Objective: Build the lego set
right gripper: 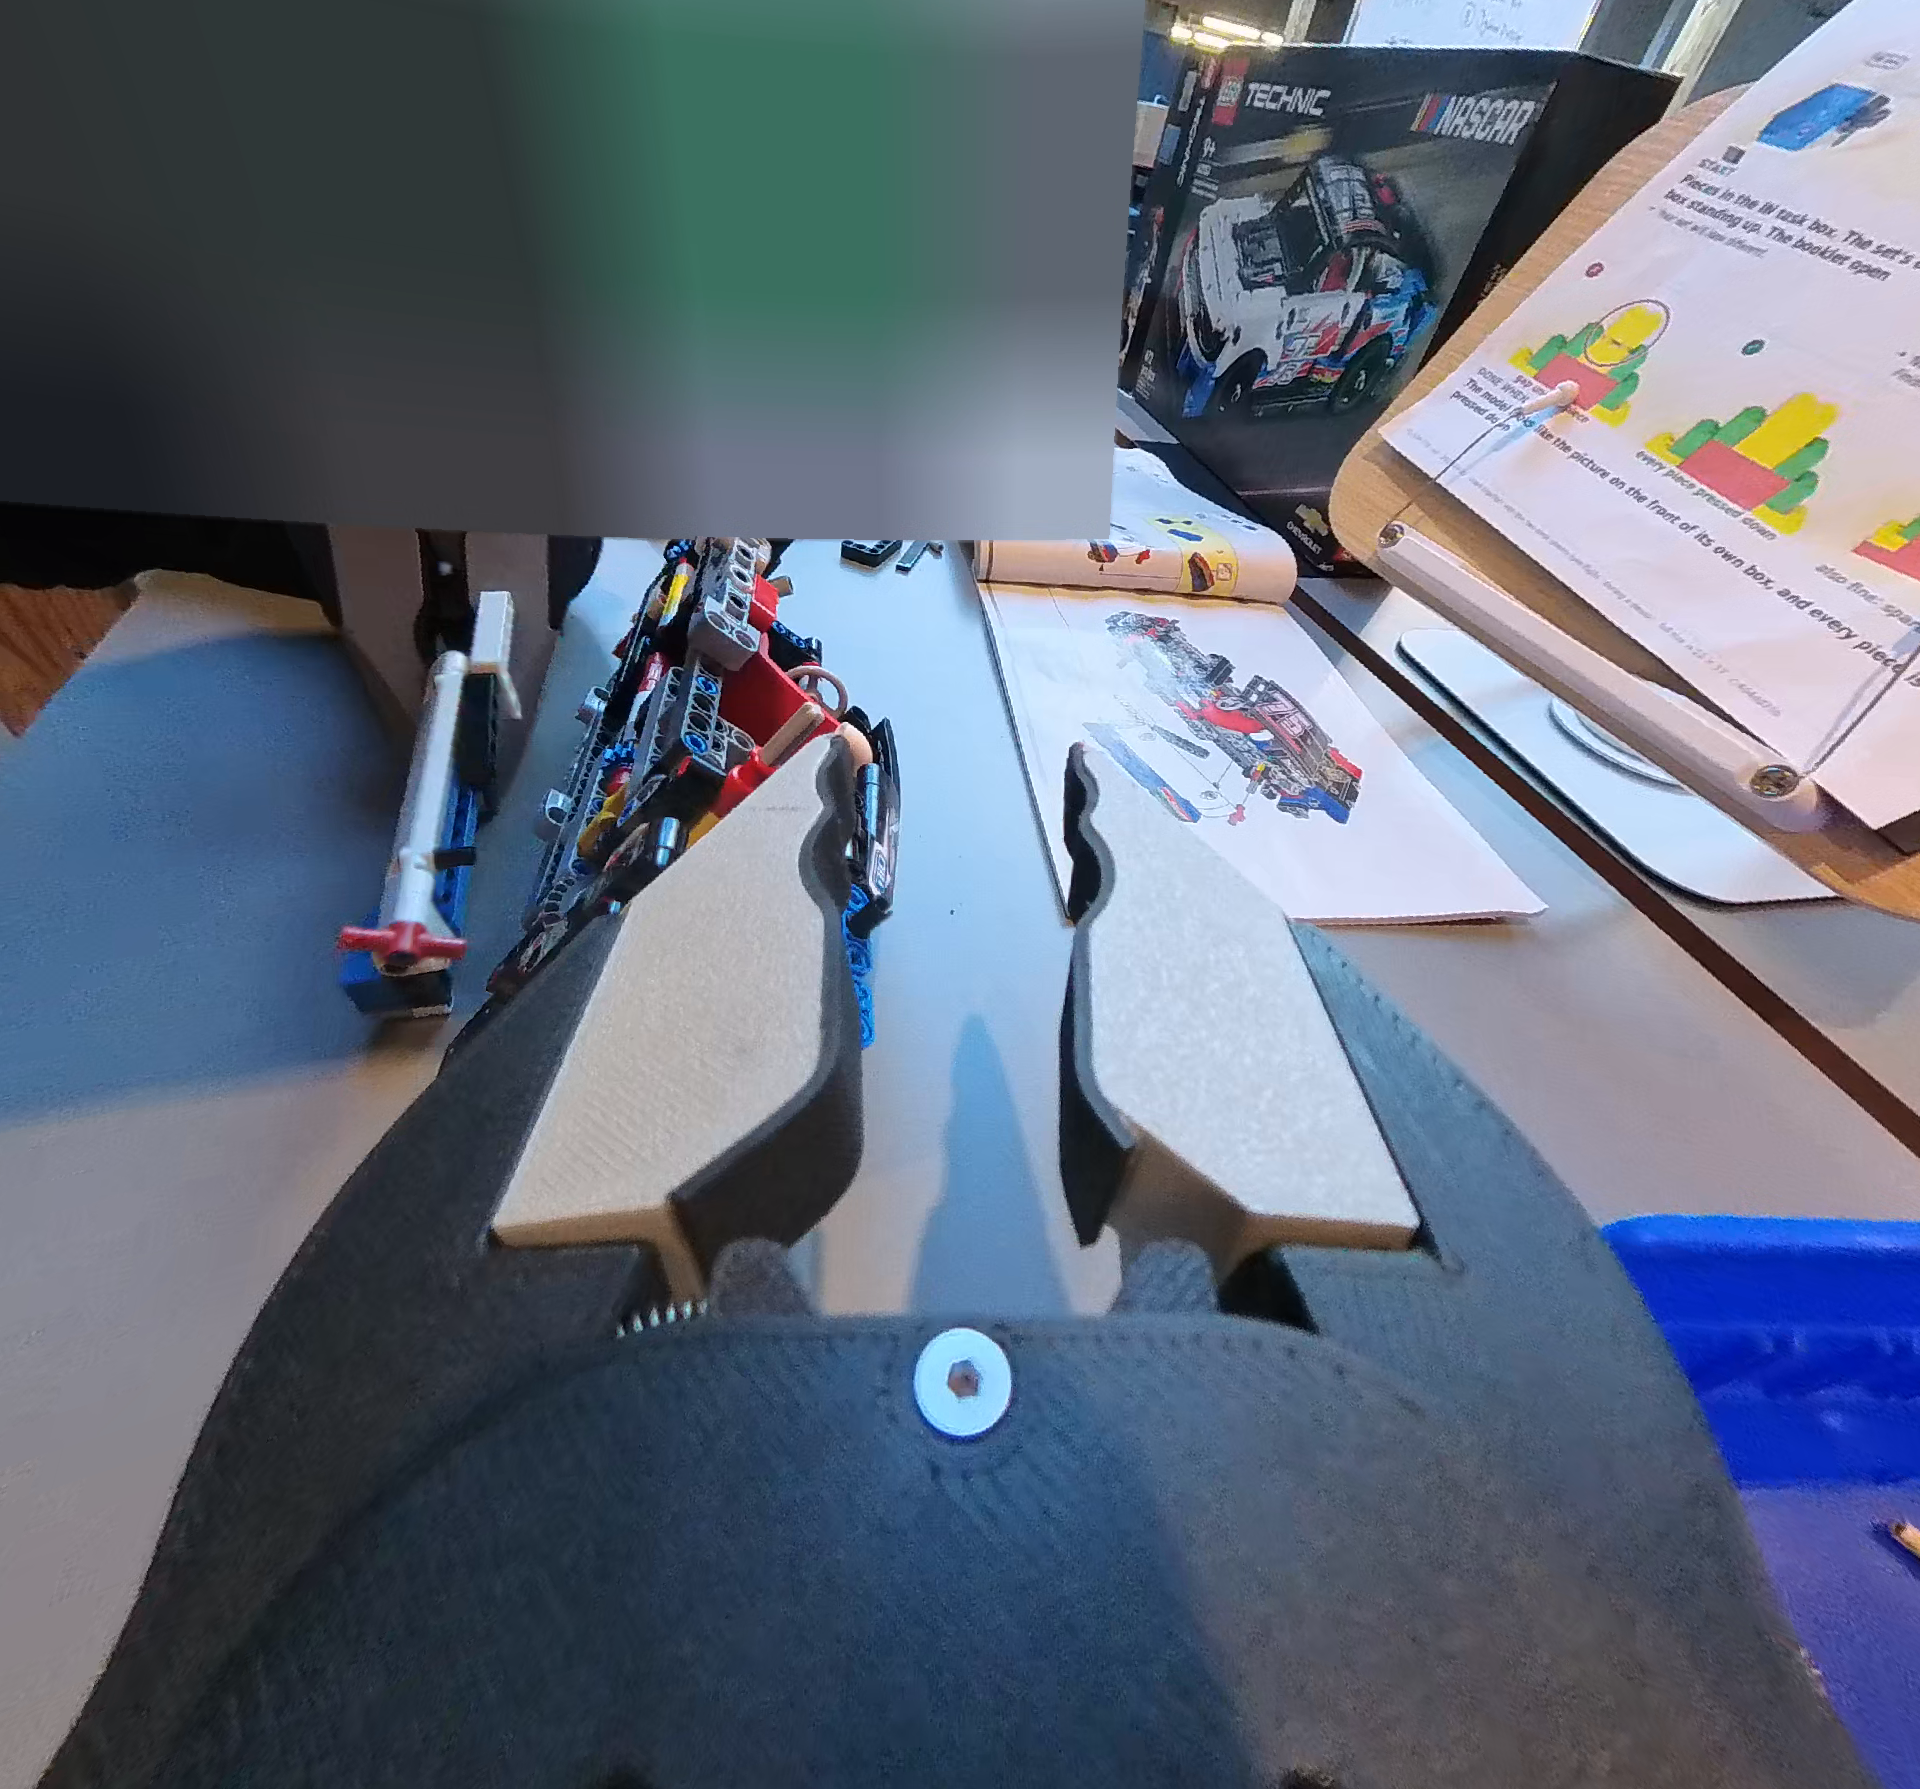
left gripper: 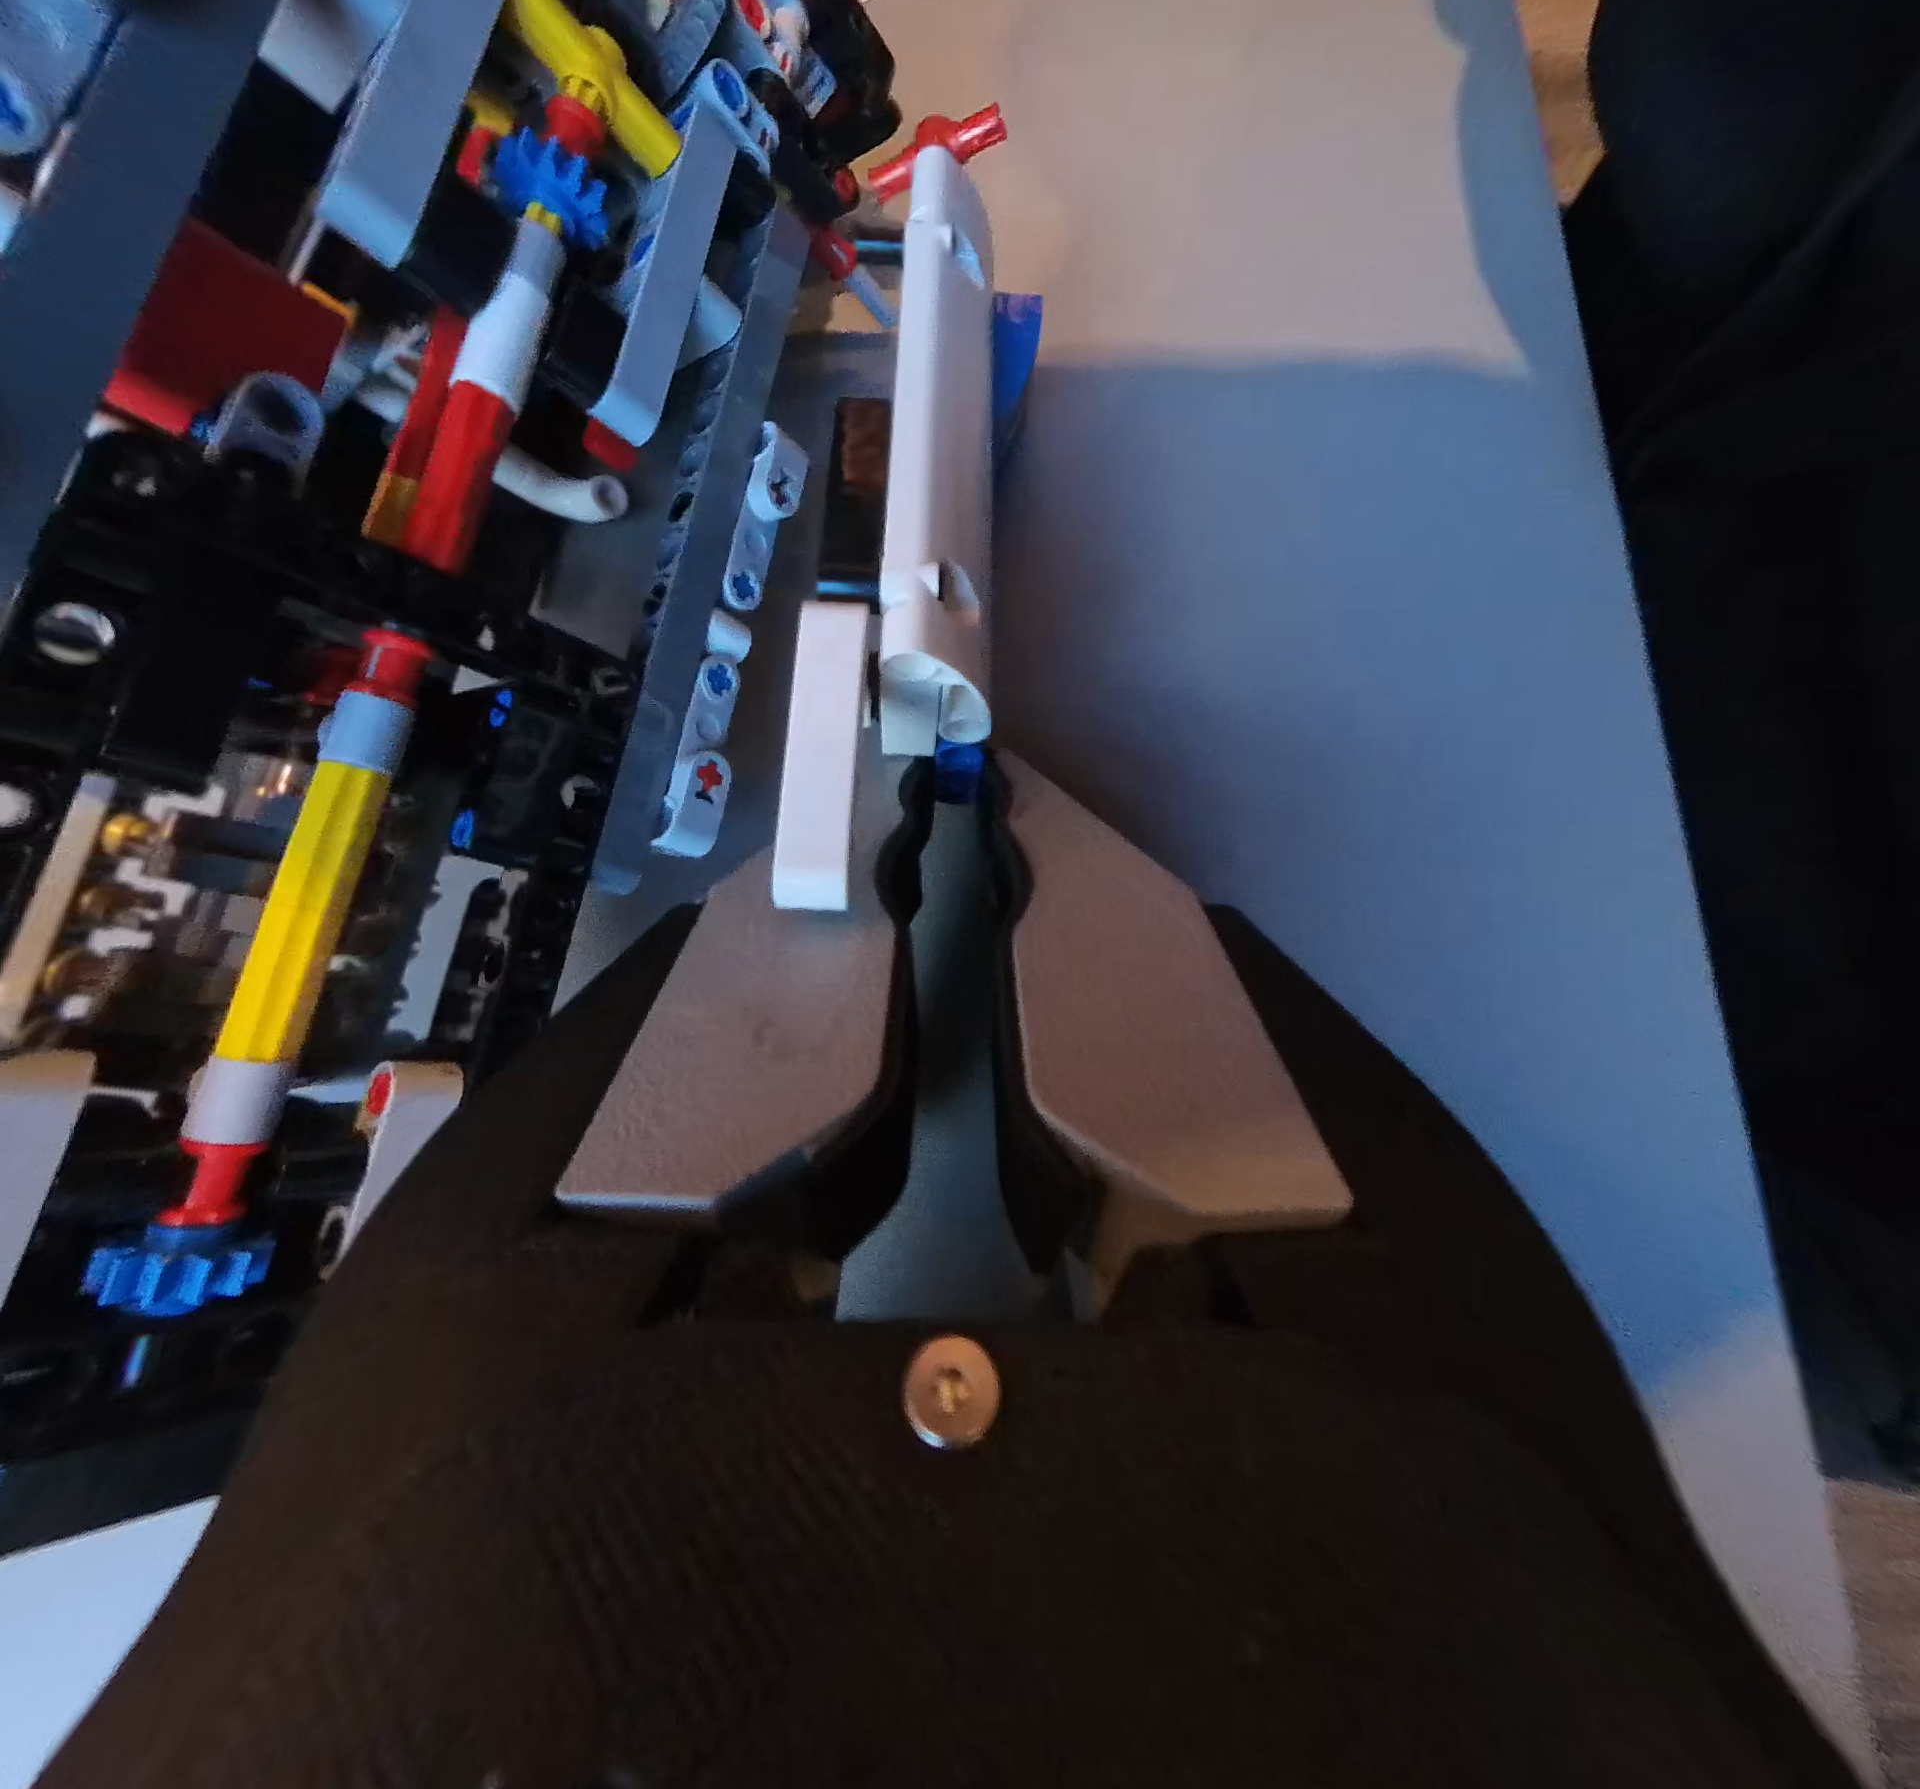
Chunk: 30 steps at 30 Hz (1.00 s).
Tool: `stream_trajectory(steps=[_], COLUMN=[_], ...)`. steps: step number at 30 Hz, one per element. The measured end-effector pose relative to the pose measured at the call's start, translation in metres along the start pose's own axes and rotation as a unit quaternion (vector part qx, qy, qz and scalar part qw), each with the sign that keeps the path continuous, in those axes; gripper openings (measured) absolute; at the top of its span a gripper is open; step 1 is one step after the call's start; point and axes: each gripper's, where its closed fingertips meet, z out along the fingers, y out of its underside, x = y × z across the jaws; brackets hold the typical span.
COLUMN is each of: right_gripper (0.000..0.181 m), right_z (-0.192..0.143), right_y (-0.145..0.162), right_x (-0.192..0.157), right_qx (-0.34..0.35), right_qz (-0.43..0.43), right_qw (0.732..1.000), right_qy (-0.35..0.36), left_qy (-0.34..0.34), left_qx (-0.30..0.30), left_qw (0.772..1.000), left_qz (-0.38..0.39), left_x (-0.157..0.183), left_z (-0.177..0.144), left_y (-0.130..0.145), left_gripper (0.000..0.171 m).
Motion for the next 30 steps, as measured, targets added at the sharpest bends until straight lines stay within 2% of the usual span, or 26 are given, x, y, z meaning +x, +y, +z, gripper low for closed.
stream_trajectory(steps=[4,10,14,16,19,21,24,28,30], right_gripper=[0.038,0.037,0.028,0.031,0.034,0.033,0.028,0.035,0.031], right_z=[-0.002,-0.01,-0.012,-0.009,-0.009,-0.011,-0.019,-0.028,-0.03], right_y=[-0.002,-0.015,-0.037,-0.042,-0.035,-0.027,-0.022,-0.021,-0.026], right_x=[0.001,-0.002,-0.034,-0.059,-0.103,-0.119,-0.132,-0.156,-0.159], right_qx=[0.003,0.008,-0.017,-0.04,-0.105,-0.139,-0.139,-0.123,-0.107], right_qz=[-0.002,-0.035,-0.084,-0.086,-0.051,-0.035,-0.003,0.088,0.099], right_qw=[1.0,0.999,0.996,0.992,0.979,0.976,0.982,0.975,0.978], right_qy=[0.002,0.013,-0.038,-0.083,-0.168,-0.162,-0.13,-0.16,-0.147], left_qy=[-0.008,0.017,0.011,0.016,-0.013,-0.034,-0.061,-0.089,-0.092], left_qx=[0.005,0.051,0.064,0.074,0.082,0.083,0.089,0.103,0.104], left_qw=[1.0,0.999,0.998,0.997,0.997,0.996,0.993,0.989,0.988], left_qz=[0.012,-0.008,-0.002,-0.012,0.005,0.027,0.047,0.062,0.073], left_x=[0.0,0.003,0.002,0.003,0.004,0.009,0.021,0.036,0.046], left_z=[-0.001,-0.007,-0.009,-0.01,-0.013,-0.016,-0.023,-0.034,-0.038], left_y=[-0.002,-0.015,-0.019,-0.023,-0.026,-0.03,-0.038,-0.057,-0.067], left_gripper=[0.005,0.005,0.005,0.005,0.005,0.005,0.005,0.005,0.005])
